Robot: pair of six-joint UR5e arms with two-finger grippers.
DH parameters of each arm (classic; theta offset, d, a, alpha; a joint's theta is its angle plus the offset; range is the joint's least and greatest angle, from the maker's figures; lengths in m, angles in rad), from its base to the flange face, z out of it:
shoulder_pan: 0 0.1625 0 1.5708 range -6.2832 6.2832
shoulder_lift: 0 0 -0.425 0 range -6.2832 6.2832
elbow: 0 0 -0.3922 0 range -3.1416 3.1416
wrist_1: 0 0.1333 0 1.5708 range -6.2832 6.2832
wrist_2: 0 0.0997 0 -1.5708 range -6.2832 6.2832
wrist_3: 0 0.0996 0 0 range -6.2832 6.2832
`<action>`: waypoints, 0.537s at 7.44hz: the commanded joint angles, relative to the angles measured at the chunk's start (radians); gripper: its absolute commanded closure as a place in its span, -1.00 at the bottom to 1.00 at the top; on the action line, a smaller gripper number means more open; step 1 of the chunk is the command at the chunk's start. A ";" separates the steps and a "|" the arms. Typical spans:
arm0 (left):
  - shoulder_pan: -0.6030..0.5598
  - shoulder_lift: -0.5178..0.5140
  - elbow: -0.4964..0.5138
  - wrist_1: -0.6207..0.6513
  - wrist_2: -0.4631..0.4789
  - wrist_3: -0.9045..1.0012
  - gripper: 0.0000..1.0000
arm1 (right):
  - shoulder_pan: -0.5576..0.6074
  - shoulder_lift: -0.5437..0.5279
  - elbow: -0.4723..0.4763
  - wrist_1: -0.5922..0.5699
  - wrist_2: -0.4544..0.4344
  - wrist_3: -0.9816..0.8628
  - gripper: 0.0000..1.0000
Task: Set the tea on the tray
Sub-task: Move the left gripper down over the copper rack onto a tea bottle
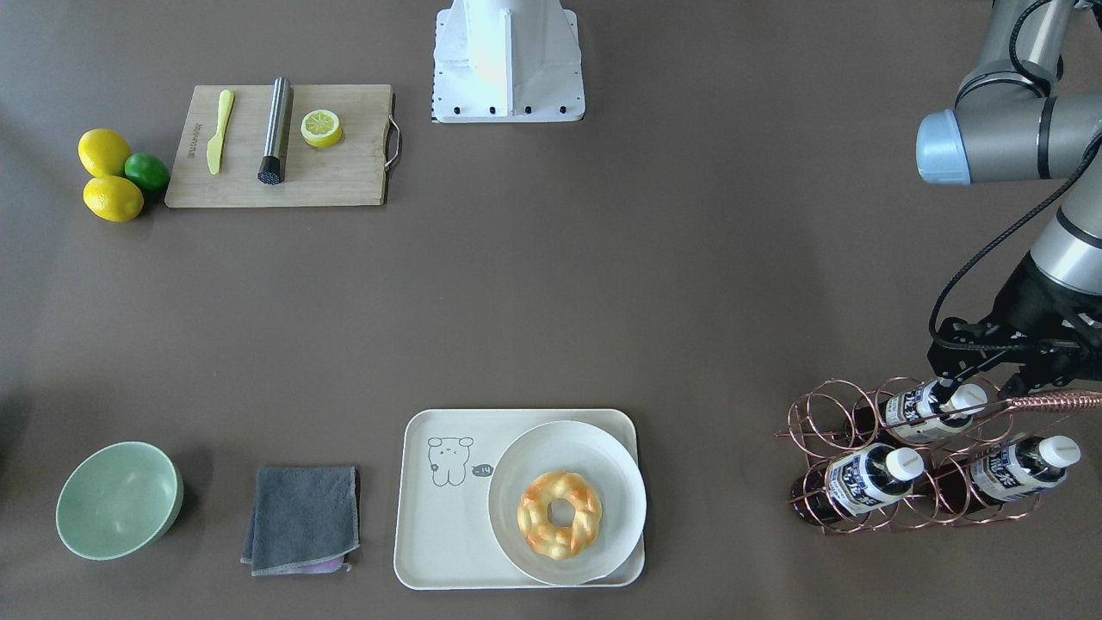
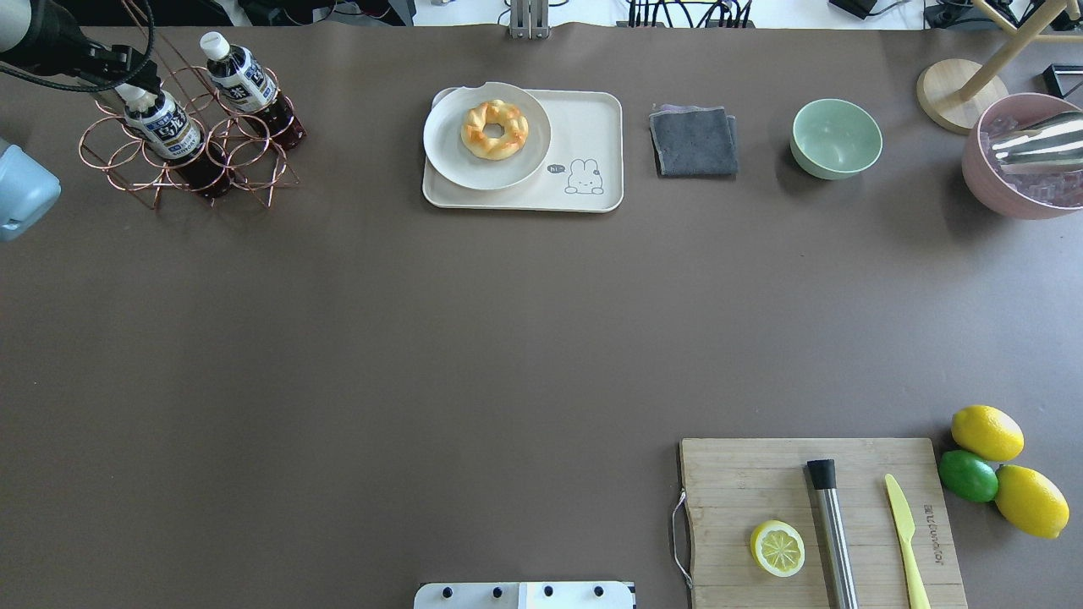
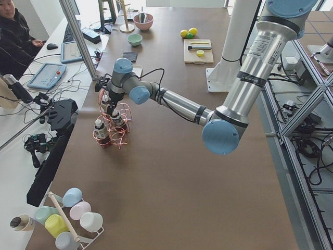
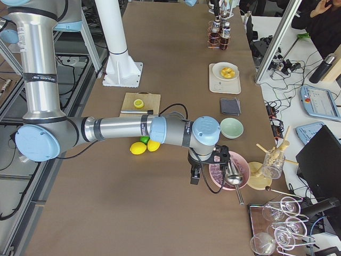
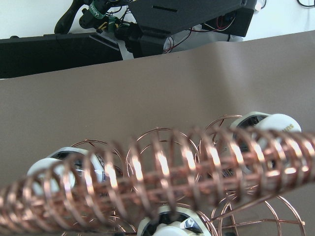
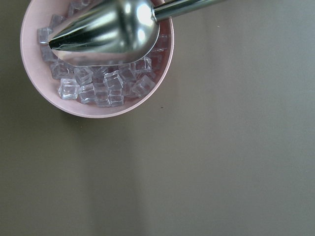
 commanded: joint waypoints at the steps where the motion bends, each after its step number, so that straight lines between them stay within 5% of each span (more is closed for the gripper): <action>1: 0.000 0.010 0.000 -0.011 -0.006 0.001 -0.45 | 0.002 -0.010 -0.001 0.000 0.000 -0.003 -1.00; 4: 0.005 0.011 0.004 -0.011 -0.006 -0.004 -0.32 | 0.002 -0.013 0.003 0.000 0.005 -0.001 -1.00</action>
